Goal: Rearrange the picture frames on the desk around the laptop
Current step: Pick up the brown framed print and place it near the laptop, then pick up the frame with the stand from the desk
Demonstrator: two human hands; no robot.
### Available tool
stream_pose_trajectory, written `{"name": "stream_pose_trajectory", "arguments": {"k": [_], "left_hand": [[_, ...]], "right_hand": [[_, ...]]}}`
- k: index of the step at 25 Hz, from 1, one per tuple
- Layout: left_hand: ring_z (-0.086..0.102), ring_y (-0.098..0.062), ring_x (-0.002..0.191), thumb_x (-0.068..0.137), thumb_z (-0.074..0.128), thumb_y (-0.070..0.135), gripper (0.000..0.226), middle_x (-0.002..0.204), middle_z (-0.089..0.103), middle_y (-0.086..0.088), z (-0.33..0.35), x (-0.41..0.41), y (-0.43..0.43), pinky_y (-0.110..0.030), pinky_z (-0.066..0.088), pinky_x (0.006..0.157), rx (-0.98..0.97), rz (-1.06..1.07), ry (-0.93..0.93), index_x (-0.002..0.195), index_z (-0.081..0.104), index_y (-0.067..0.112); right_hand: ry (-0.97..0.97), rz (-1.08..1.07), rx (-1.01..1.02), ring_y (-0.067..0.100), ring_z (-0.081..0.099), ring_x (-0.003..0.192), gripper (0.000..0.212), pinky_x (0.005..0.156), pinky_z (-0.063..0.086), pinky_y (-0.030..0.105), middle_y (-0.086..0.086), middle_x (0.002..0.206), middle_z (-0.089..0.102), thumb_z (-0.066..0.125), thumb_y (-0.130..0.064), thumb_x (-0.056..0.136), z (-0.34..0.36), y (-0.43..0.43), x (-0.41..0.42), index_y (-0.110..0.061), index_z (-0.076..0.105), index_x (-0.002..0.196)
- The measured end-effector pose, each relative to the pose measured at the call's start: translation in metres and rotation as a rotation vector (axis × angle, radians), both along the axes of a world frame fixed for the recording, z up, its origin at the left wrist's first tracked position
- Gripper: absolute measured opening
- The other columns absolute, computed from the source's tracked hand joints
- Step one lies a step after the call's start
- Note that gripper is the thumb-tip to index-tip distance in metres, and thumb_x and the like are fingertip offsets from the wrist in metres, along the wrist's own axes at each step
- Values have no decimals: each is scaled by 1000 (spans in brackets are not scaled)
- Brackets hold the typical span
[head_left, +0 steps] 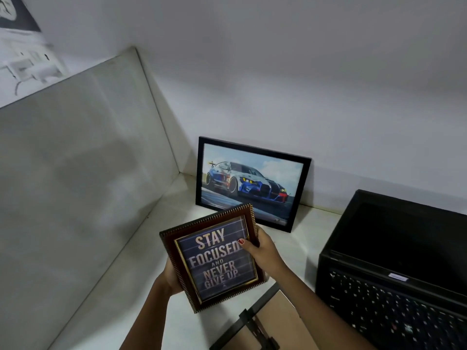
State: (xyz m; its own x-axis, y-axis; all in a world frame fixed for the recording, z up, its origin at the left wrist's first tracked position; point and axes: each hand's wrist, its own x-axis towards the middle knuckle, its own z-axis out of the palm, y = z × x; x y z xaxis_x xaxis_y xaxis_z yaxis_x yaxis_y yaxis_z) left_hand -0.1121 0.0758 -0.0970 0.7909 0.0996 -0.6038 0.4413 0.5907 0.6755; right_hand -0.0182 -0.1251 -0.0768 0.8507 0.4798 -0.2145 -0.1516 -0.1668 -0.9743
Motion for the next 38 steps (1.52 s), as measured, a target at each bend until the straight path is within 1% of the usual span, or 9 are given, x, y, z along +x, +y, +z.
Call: {"name": "stream_pose_trajectory", "arguments": {"k": [5,8,11,18,22,26,31,35,38], "left_hand": [[63,-35,92,85,50,28,23,90,68,-13,-13,-15,0,-50,49,89,337,184,74,94,61,10],[55,-28,78,90,44,21,27,78,57,-8,-22,-44,-24,-33,44,67,332,572,283,100,57,-1],[56,-34,97,88,46,15,30,109,62,-17,-29,-73,-60,-42,46,84,539,555,343,113,53,1],[53,-31,106,83,62,11,20,116,58,-17,-9,-115,-131,-37,41,90,744,208,139,102,54,10],[42,-5,123,88,54,22,26,123,50,10,21,-112,-184,-40,35,107,969,-162,-382,106,53,42],[-28,-3,136,77,13,75,43,148,-9,26,45,-90,-266,-41,-28,106,1333,-622,-664,119,18,64],[-8,-19,142,89,40,49,30,154,0,11,74,-58,-408,-47,2,115,753,-895,-521,105,25,69],[33,-21,135,76,50,60,56,141,38,3,83,-33,-504,-39,22,115,507,-1183,-479,125,47,34],[31,-19,136,70,41,70,89,143,37,0,104,-19,-566,-33,16,114,355,-1441,-373,136,37,9]], "right_hand": [[-141,-46,-222,8,53,99,49,80,47,20,-5,107,53,60,-29,83,-4,-28,-19,-23,35,125],[-233,35,-726,24,48,114,59,90,45,35,10,126,47,61,-33,80,-24,-72,-43,-18,34,130],[-146,180,-969,29,46,117,70,91,45,37,14,130,45,64,-35,77,-36,-94,-67,-14,28,133],[-82,-115,-521,17,54,80,40,58,43,16,11,106,60,59,-16,84,4,-117,-113,-13,46,121],[-175,-417,-323,19,57,101,38,83,44,26,2,109,59,58,-11,84,47,-193,-131,-13,51,121],[-190,-607,-192,21,60,97,40,83,48,35,1,102,64,57,-8,84,82,-287,-156,-16,51,123],[-153,-856,-223,29,54,110,50,87,51,46,5,127,51,56,-10,85,95,-414,-183,-27,42,130],[162,-1046,-8,24,56,70,21,54,45,29,15,92,61,49,3,82,98,-519,-207,-11,64,77],[423,-1127,180,27,55,60,25,43,47,25,17,79,60,43,-10,86,95,-586,-220,-2,67,80]]}}
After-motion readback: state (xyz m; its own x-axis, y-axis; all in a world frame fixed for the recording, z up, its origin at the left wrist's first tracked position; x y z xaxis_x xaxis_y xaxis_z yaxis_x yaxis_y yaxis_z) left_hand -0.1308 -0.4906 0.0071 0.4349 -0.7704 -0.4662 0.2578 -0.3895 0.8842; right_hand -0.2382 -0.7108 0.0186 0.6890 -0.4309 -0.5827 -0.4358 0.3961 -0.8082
